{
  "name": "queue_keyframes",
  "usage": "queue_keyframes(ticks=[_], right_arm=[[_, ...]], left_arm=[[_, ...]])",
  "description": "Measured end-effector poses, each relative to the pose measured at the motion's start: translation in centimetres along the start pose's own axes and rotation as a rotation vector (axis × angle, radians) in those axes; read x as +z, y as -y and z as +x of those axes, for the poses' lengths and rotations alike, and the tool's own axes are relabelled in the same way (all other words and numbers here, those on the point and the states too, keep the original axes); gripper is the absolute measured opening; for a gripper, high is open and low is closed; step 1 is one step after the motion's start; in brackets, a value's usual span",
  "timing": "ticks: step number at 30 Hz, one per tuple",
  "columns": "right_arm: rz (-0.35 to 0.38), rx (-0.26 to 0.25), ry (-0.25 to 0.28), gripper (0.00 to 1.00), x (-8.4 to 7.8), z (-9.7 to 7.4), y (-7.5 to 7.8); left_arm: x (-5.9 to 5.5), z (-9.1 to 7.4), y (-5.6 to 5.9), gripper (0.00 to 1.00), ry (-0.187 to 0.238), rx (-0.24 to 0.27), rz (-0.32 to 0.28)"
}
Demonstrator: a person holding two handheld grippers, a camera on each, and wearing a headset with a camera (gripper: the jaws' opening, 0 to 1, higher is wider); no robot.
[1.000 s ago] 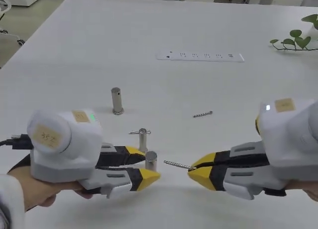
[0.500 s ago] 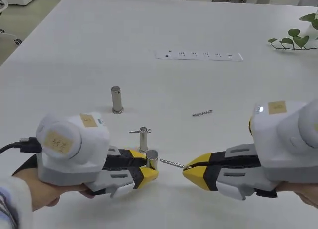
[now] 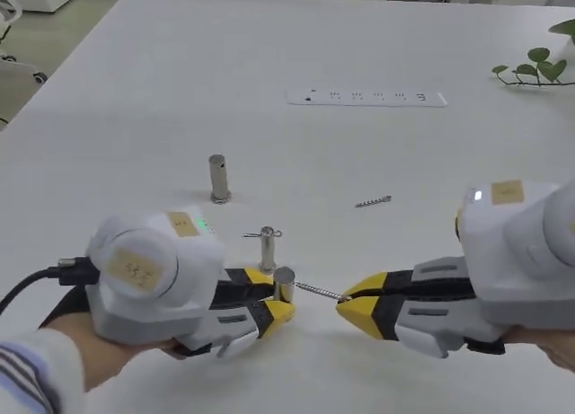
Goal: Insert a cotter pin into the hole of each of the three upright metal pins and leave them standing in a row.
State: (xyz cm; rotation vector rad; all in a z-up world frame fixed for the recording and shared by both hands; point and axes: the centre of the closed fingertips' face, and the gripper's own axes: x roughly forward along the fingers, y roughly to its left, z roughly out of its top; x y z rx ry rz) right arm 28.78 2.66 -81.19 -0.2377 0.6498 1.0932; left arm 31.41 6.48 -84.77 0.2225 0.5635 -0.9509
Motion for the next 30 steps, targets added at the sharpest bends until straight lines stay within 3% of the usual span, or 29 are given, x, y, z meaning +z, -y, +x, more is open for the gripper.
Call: queue_keyframes(ticks=[9,12,30], right_arm=[[-0.017,-0.002,0.008,0.03,0.2,0.1,0.0],[-0.015,-0.005,0.009,0.03,0.2,0.1,0.2],[-0.049,-0.025,0.023,0.03,0.5,1.1,0.4]], left_arm=[[0.0,-0.1,0.0,0.12,-0.01,0.053,-0.029],[0.0,-0.1,-0.1,0.12,-0.016,0.061,-0.056],[0.0,0.0,-0.3,0.12,-0.036,0.098,-0.085]])
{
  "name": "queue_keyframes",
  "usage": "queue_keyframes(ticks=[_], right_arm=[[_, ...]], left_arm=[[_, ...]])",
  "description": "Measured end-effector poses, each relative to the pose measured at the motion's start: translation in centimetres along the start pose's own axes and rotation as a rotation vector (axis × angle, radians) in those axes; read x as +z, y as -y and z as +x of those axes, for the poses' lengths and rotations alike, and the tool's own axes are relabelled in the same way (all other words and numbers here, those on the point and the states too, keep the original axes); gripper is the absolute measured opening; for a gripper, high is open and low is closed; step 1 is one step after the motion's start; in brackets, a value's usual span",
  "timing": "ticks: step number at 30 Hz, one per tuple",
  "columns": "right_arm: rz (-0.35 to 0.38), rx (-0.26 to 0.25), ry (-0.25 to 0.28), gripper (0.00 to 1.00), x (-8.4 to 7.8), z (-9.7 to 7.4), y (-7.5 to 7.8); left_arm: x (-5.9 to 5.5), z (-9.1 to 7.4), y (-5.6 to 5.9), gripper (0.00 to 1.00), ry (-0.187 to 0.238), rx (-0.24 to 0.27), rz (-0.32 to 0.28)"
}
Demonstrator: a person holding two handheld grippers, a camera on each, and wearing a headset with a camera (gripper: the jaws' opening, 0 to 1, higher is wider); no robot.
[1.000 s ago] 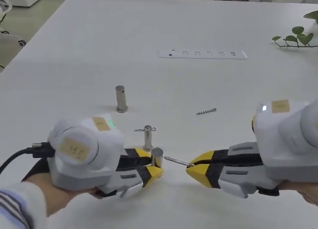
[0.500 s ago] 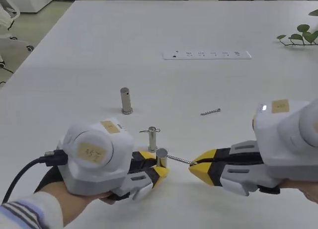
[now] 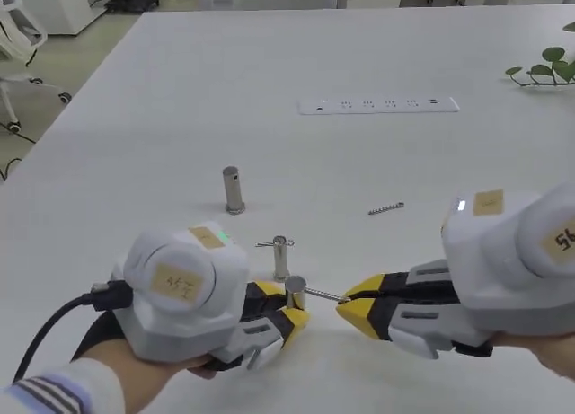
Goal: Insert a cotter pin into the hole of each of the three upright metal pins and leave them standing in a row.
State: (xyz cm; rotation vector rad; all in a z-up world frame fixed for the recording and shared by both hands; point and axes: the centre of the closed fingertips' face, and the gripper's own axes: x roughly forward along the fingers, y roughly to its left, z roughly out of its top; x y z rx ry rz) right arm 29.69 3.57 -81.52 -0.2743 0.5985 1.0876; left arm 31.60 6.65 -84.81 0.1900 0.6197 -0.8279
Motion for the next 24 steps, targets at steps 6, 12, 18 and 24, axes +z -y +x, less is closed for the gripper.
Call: queue_keyframes(ticks=[6,12,18,24], right_arm=[[-0.027,-0.01,0.004,0.03,0.0,0.7,-0.1],[-0.004,-0.017,0.018,0.04,0.5,1.5,-0.1],[-0.008,-0.022,0.023,0.04,1.1,2.2,-0.3],[-0.019,-0.018,0.022,0.04,1.2,2.4,-0.3]], left_arm=[[0.0,0.0,0.0,0.12,0.0,0.007,-0.013],[-0.1,0.0,0.1,0.12,-0.002,0.011,-0.02],[-0.1,0.0,0.1,0.12,-0.004,0.014,-0.025],[-0.2,-0.1,0.2,0.12,-0.008,0.017,-0.031]])
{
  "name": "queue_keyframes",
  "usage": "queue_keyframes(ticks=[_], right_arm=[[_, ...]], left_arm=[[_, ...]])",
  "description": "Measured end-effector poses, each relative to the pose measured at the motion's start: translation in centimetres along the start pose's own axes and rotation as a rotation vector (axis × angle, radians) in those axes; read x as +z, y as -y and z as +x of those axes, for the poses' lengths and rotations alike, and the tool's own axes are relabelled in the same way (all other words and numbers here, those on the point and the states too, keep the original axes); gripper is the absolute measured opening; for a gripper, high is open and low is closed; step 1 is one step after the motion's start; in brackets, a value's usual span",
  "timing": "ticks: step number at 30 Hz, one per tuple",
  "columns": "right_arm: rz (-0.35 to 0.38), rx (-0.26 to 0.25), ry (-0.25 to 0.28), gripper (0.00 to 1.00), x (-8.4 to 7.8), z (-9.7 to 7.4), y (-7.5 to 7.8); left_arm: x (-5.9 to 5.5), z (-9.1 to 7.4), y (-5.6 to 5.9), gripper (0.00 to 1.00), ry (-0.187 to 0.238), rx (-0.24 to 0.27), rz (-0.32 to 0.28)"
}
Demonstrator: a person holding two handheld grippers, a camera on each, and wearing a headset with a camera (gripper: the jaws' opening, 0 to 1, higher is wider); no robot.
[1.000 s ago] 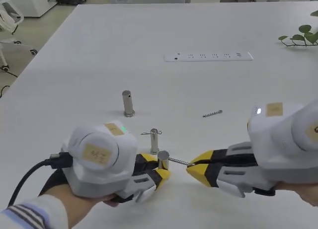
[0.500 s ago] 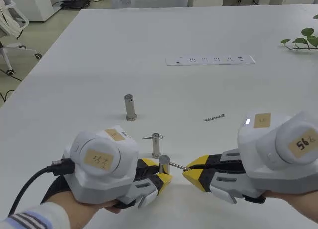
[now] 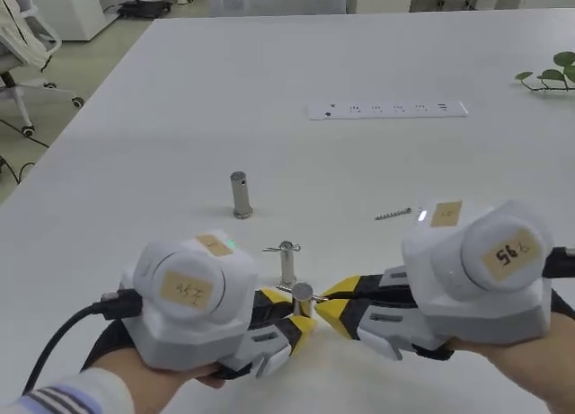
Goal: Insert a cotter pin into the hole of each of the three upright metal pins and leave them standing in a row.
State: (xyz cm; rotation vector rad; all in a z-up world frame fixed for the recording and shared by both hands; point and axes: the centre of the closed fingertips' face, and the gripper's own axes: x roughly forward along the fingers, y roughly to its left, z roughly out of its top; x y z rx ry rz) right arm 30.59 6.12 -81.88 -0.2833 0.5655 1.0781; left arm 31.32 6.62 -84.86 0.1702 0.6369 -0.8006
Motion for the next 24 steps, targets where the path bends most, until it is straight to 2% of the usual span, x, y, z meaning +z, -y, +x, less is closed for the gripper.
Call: queue_keyframes(ticks=[7,14,17,19,20,24], right_arm=[[-0.027,0.016,-0.002,0.04,0.07,0.15,-0.16],[-0.122,0.05,-0.007,0.05,0.13,0.16,-0.41],[-0.124,0.052,-0.002,0.08,0.23,0.1,-0.34],[-0.115,0.048,0.024,0.16,0.6,0.02,-0.24],[-0.102,0.06,0.039,0.16,0.8,-0.01,-0.4],[-0.118,0.057,0.009,0.15,0.38,0.07,-0.4]], left_arm=[[-0.15,-0.15,0.06,0.12,-0.019,0.001,0.014],[-0.18,-0.16,0.04,0.12,-0.02,0.003,0.016],[-0.38,-0.1,0.0,0.12,-0.029,0.007,0.012],[-0.38,-0.09,0.02,0.12,-0.029,0.012,0.024],[-0.39,-0.08,0.01,0.12,-0.03,0.013,0.023],[-0.38,-0.08,0.04,0.12,-0.032,0.013,0.023]])
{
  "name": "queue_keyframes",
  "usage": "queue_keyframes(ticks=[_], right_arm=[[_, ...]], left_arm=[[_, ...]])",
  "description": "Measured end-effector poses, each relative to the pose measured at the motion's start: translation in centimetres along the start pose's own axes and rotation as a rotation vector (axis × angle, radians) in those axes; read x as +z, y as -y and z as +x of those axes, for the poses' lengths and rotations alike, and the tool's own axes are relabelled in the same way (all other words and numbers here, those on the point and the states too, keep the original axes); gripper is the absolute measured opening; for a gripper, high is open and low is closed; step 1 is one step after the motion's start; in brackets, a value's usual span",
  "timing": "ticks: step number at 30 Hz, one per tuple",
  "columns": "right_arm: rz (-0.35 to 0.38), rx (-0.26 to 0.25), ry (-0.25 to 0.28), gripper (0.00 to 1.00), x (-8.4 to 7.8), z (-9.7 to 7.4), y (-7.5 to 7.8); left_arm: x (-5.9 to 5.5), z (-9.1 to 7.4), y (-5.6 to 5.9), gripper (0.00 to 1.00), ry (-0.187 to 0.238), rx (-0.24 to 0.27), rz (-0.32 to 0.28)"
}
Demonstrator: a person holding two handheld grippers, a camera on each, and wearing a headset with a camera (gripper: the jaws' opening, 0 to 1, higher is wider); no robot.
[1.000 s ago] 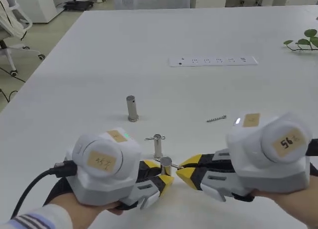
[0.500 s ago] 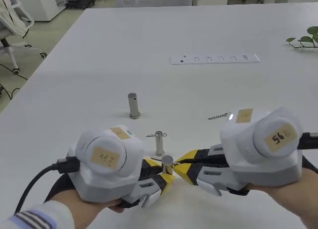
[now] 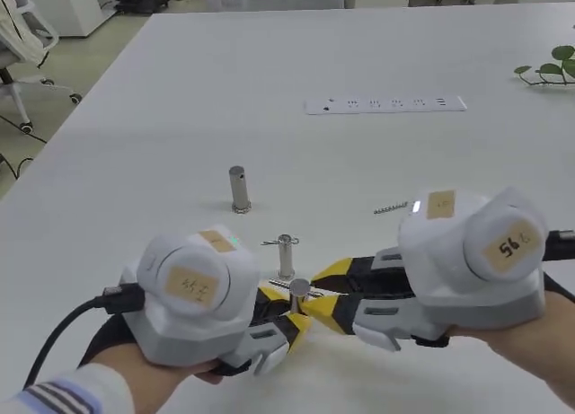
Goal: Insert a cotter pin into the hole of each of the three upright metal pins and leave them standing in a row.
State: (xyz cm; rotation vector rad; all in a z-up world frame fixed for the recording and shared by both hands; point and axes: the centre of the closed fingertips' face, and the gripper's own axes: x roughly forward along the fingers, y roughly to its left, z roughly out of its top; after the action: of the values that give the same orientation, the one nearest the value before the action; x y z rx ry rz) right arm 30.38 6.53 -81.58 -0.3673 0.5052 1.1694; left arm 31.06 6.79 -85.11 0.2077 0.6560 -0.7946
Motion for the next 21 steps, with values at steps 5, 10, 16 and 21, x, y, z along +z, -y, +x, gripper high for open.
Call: queue_keyframes(ticks=[5,10,16,21], right_arm=[[0.004,0.014,-0.007,0.16,-0.21,-0.22,-0.38],[0.027,-0.002,-0.005,0.3,-0.22,-0.13,0.11],[0.041,0.01,0.009,0.31,0.24,0.06,0.06],[0.034,0.032,0.002,0.31,0.33,0.45,-0.21]], left_arm=[[-0.04,-0.04,0.04,0.12,-0.004,0.002,-0.001],[-0.13,-0.14,0.09,0.12,-0.009,0.005,0.003],[-0.52,-0.49,0.13,0.12,-0.021,0.008,0.014],[-0.64,-0.88,-0.25,0.16,-0.021,0.022,0.031]])
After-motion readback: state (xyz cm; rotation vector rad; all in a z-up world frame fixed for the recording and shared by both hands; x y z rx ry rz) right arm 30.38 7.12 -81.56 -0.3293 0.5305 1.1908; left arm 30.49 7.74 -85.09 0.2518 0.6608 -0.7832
